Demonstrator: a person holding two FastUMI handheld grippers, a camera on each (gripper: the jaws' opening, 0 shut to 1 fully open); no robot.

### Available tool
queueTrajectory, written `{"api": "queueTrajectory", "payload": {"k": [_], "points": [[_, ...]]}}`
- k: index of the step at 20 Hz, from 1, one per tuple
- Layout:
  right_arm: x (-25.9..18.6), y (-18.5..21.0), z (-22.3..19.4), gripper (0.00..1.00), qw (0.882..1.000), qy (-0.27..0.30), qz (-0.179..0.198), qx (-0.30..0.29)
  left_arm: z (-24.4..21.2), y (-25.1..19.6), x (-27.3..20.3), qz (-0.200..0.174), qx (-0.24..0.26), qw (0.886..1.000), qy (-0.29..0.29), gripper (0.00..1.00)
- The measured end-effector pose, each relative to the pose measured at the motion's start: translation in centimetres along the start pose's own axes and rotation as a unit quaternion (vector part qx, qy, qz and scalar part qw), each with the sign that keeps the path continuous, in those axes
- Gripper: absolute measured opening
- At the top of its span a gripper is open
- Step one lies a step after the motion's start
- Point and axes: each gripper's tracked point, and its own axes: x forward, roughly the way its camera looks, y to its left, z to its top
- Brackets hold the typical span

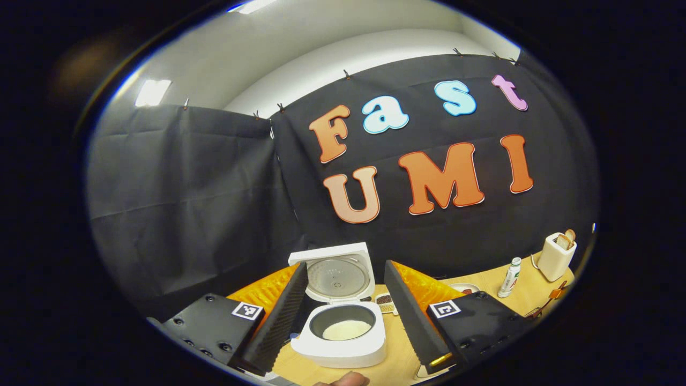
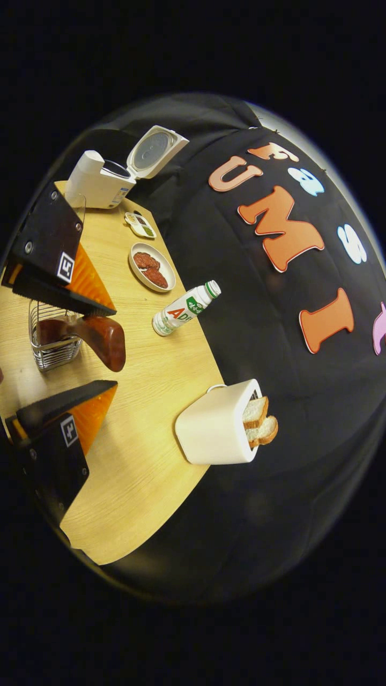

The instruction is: Close the left gripper, press the button to open the rice cooker; take a wooden spoon from the chopstick holder with the right hand, scoop a spoonful of rice and pour it into the rice cooker, then put the wooden spoon back into the chopstick holder.

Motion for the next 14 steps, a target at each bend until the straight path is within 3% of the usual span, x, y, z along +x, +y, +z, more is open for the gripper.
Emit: {"api": "queueTrajectory", "payload": {"k": [3, 6, 12, 14], "points": [[0.3, 0.7, -0.1, 0.56, 1.0, 0.002, 0.014, 0.01, 0.1, -0.8, -0.1, -0.005, 0.008, 1.0, -0.002, 1.0], [-0.1, 1.1, -0.2, 0.33, 1.0, -0.005, 0.015, 0.016, -0.3, -0.8, 0.2, -0.008, -0.003, 1.0, 0.003, 0.97], [-1.0, 2.4, -0.7, 0.23, 0.999, -0.008, 0.023, 0.03, -0.7, -0.8, 2.2, -0.024, -0.023, 0.999, 0.005, 0.93], [-0.9, 1.8, -0.5, 0.21, 0.999, -0.011, -0.009, 0.034, -0.7, -0.8, 2.9, -0.034, -0.023, 0.999, 0.001, 0.93]]}}
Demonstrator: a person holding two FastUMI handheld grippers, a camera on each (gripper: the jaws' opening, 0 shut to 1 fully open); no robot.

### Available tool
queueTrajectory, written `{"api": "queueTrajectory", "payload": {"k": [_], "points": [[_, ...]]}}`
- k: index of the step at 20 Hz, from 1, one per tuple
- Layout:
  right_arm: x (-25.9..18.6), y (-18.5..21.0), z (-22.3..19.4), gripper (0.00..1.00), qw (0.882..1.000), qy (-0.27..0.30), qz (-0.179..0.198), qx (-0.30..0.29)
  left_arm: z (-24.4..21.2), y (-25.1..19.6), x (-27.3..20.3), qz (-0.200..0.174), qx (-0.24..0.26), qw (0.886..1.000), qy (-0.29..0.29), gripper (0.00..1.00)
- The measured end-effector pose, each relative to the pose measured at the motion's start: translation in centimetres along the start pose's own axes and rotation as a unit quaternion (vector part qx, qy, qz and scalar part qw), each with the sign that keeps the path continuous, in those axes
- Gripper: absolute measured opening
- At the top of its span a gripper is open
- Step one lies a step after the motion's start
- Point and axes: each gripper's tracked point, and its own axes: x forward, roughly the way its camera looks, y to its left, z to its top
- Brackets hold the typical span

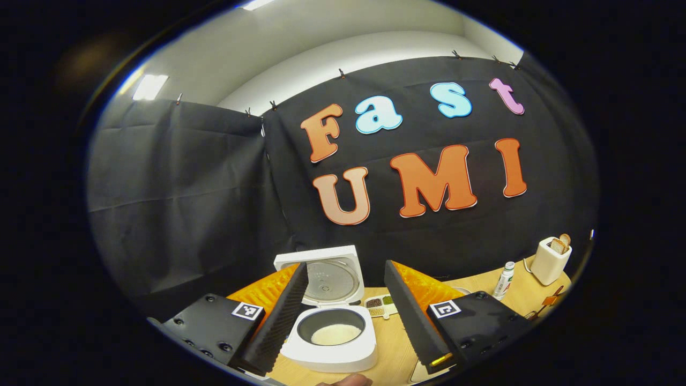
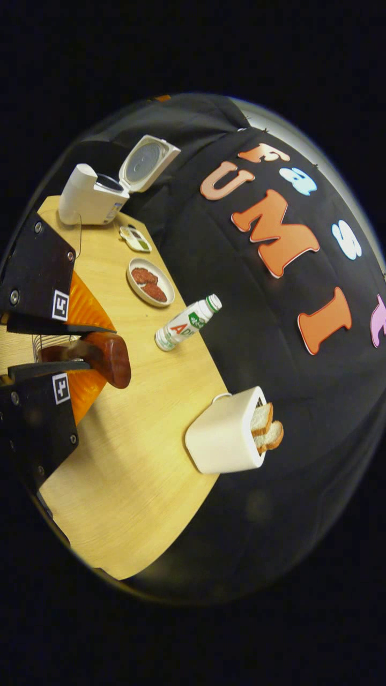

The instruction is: Close the left gripper, press the button to open the rice cooker; take a wooden spoon from the chopstick holder with the right hand, scoop a spoonful of rice and pour it into the rice cooker, then put the wooden spoon back into the chopstick holder.

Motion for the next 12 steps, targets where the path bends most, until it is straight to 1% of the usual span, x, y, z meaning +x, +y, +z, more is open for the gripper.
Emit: {"api": "queueTrajectory", "payload": {"k": [1, 6, 10, 11, 12], "points": [[-0.3, 0.0, -0.4, 0.21, 1.0, 0.002, -0.008, -0.002, -0.1, 0.0, 0.2, -0.004, 0.0, 1.0, -0.003, 0.94], [-1.5, 0.6, -0.6, 0.21, 0.999, -0.008, -0.026, -0.022, -1.8, 1.3, 1.4, -0.015, -0.007, 1.0, 0.002, 0.94], [-1.9, 0.6, -0.2, 0.2, 0.999, -0.024, -0.045, -0.011, -3.0, 2.4, 2.7, -0.019, -0.015, 1.0, 0.013, 0.94], [-2.2, 0.8, 0.1, 0.18, 0.999, -0.028, -0.044, -0.005, -3.0, 2.6, 2.8, -0.019, -0.015, 1.0, 0.012, 0.94], [-2.5, 1.2, 0.6, 0.16, 0.998, -0.036, -0.042, -0.003, -2.9, 2.8, 3.0, -0.021, -0.016, 1.0, 0.009, 0.97]]}}
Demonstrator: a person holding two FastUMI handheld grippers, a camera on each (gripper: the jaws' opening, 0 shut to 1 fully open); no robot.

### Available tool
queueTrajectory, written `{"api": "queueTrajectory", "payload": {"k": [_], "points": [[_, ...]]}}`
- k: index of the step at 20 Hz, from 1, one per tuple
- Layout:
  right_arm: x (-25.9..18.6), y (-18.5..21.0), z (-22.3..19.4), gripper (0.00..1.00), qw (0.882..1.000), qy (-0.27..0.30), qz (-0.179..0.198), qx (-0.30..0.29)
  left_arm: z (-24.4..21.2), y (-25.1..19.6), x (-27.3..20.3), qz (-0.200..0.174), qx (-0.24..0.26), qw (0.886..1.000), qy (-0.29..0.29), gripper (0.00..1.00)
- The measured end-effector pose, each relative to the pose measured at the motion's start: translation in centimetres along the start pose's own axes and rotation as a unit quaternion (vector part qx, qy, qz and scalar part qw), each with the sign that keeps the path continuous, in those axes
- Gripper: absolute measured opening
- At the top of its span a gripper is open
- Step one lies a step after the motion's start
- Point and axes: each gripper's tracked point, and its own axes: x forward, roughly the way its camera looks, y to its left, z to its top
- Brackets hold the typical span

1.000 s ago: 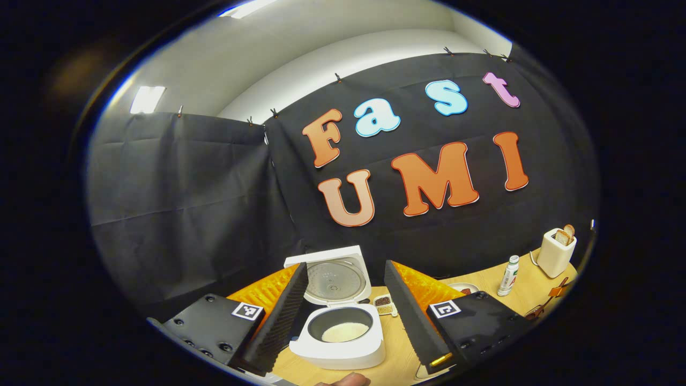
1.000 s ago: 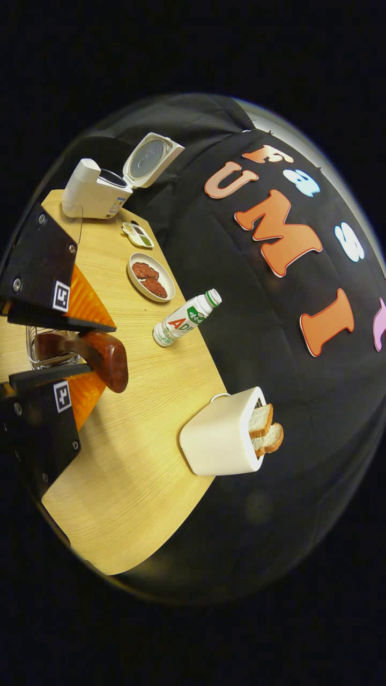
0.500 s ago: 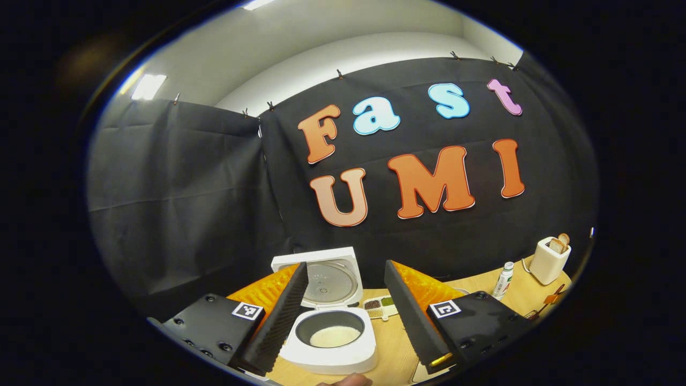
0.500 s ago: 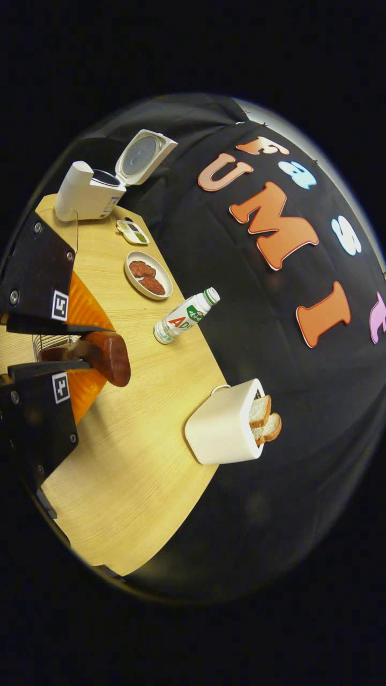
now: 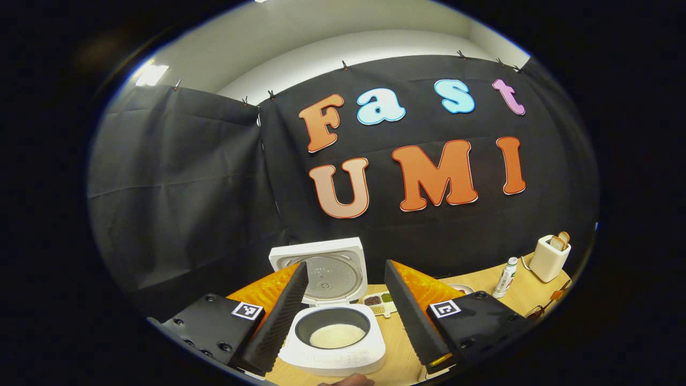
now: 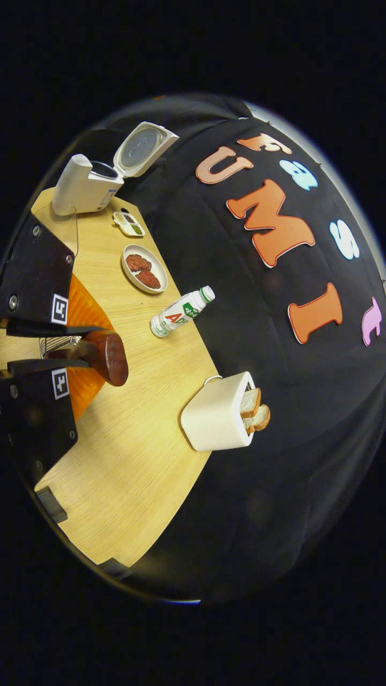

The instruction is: Close the left gripper, press the button to open the rice cooker; take a wooden spoon from the chopstick holder with the right hand, scoop a spoonful of rice and pour it into the rice cooker, then put the wooden spoon back into the chopstick holder.

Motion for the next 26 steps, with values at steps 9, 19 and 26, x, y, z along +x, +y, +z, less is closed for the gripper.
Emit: {"api": "queueTrajectory", "payload": {"k": [9, 19, 26], "points": [[-4.6, 6.0, 5.8, 0.15, 0.996, -0.076, 0.037, -0.031, -0.6, 2.7, 0.4, 0.009, -0.032, 0.999, -0.009, 0.95], [-6.9, 16.6, 2.0, 0.16, 0.987, -0.043, 0.133, -0.079, -3.2, 6.8, 0.2, 0.024, -0.04, 0.999, 0.011, 0.98], [-5.1, 18.3, -3.0, 0.16, 0.977, -0.012, 0.122, -0.176, -4.8, 10.0, -0.2, 0.048, -0.05, 0.997, 0.03, 0.96]]}}
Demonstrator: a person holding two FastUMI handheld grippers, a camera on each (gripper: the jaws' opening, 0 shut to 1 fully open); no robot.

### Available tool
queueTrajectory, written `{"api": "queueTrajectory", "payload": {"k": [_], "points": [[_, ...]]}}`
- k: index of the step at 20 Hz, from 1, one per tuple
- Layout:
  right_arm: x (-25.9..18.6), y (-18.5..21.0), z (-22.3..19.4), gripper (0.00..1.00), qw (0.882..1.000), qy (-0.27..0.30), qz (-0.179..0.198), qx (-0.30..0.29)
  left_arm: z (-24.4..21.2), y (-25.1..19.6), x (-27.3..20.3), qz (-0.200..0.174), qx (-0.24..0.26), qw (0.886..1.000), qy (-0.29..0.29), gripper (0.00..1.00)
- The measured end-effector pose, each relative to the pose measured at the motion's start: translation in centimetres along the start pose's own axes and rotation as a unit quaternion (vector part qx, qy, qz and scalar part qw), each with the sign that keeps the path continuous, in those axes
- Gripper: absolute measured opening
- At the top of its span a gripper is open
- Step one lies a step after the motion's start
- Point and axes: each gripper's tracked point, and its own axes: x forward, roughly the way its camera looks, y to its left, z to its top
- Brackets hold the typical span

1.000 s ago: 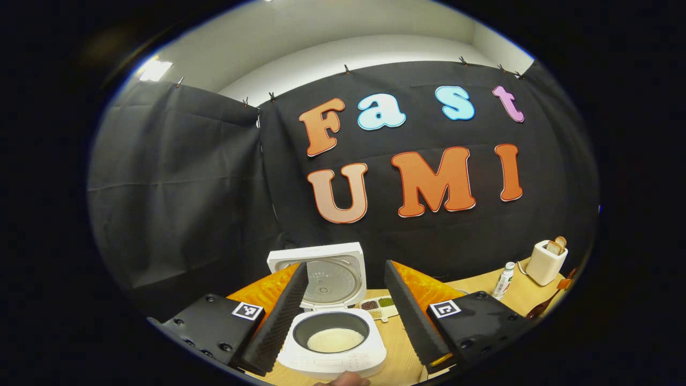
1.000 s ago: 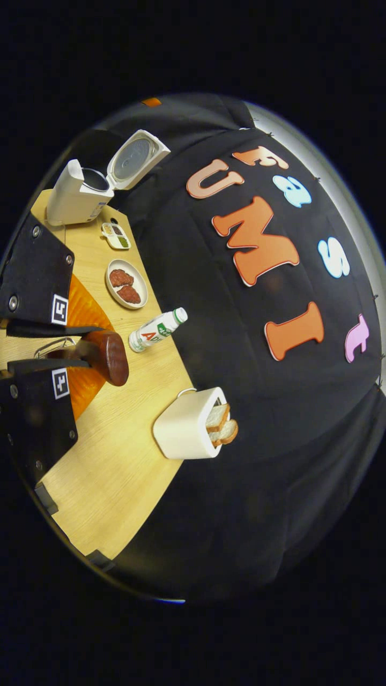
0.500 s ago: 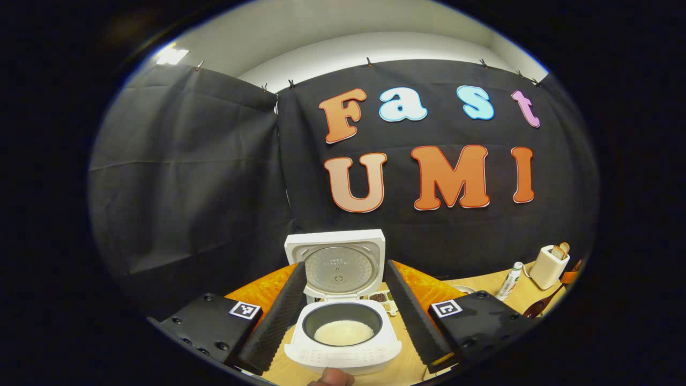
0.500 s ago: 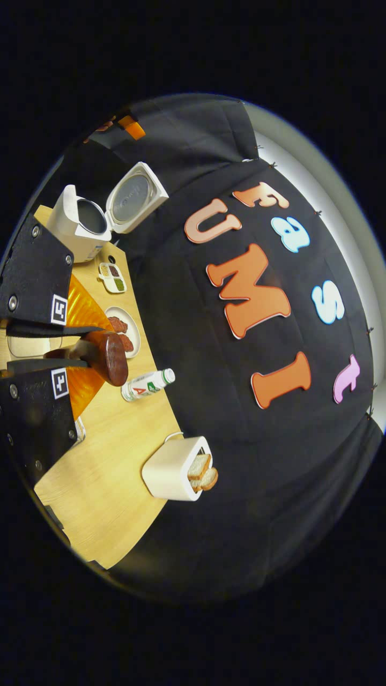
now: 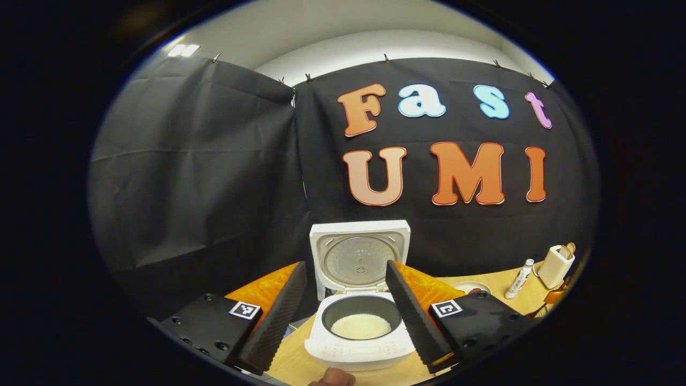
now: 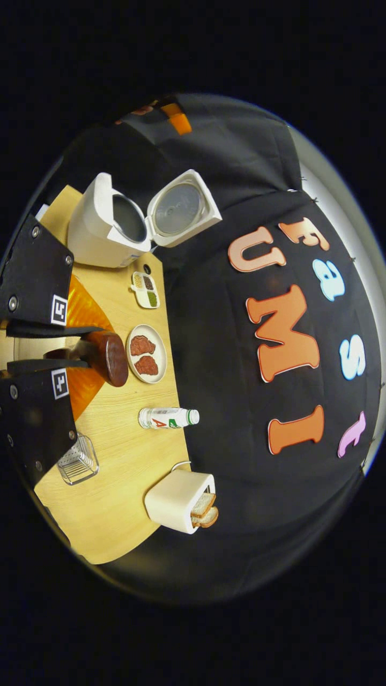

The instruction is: Close the left gripper, press the button to open the rice cooker; take a wooden spoon from the chopstick holder with the right hand, scoop a spoonful of rice and pour it into the rice cooker, then put the wooden spoon back into the chopstick holder.

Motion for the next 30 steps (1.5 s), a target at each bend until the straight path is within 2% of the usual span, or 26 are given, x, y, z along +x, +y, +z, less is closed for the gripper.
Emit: {"api": "queueTrajectory", "payload": {"k": [2, 3, 7, 8, 10, 12, 14, 20, 21, 22, 27, 30], "points": [[0.7, 0.8, -1.6, 0.15, 0.999, 0.016, 0.001, -0.03, -0.3, 0.8, -0.1, 0.006, 0.005, 1.0, 0.003, 1.0], [1.1, 1.0, -2.6, 0.15, 0.998, 0.026, -0.002, -0.052, -0.5, 1.0, -0.2, 0.008, 0.005, 1.0, 0.005, 0.96], [2.1, 1.6, -4.2, 0.15, 0.991, 0.025, -0.02, -0.128, -1.1, 2.2, -0.3, 0.016, 0.003, 1.0, 0.014, 1.0], [2.2, 1.8, -4.4, 0.15, 0.988, 0.022, -0.023, -0.148, -1.2, 2.5, -0.3, 0.018, 0.003, 1.0, 0.015, 0.96], [2.7, 2.6, -5.0, 0.15, 0.981, 0.013, -0.026, -0.191, -1.4, 3.0, -0.2, 0.022, 0.003, 1.0, 0.019, 1.0], [3.0, 2.9, -6.4, 0.15, 0.972, 0.013, -0.025, -0.235, -1.6, 3.3, -0.1, 0.025, 0.003, 0.999, 0.023, 0.96], [3.0, 2.7, -7.5, 0.15, 0.968, 0.012, -0.029, -0.249, -1.9, 3.4, 0.0, 0.026, 0.002, 0.999, 0.025, 1.0], [3.0, 4.3, -10.0, 0.15, 0.963, 0.012, -0.015, -0.268, -2.2, 3.0, 0.8, 0.022, 0.009, 0.999, 0.031, 1.0], [3.0, 4.5, -10.4, 0.19, 0.964, 0.015, -0.012, -0.266, -2.3, 2.9, 0.9, 0.02, 0.009, 0.999, 0.033, 1.0], [3.1, 4.6, -10.4, 0.15, 0.965, 0.01, -0.014, -0.261, -2.3, 2.7, 1.1, 0.018, 0.009, 0.999, 0.035, 1.0], [3.4, 4.6, -9.8, 0.15, 0.983, 0.026, -0.023, -0.179, -2.8, 3.2, 1.7, 0.017, 0.018, 0.999, 0.04, 1.0], [3.5, 5.5, -9.6, 0.15, 0.992, 0.032, -0.009, -0.122, -3.0, 3.4, 2.2, 0.017, 0.018, 0.999, 0.045, 1.0]]}}
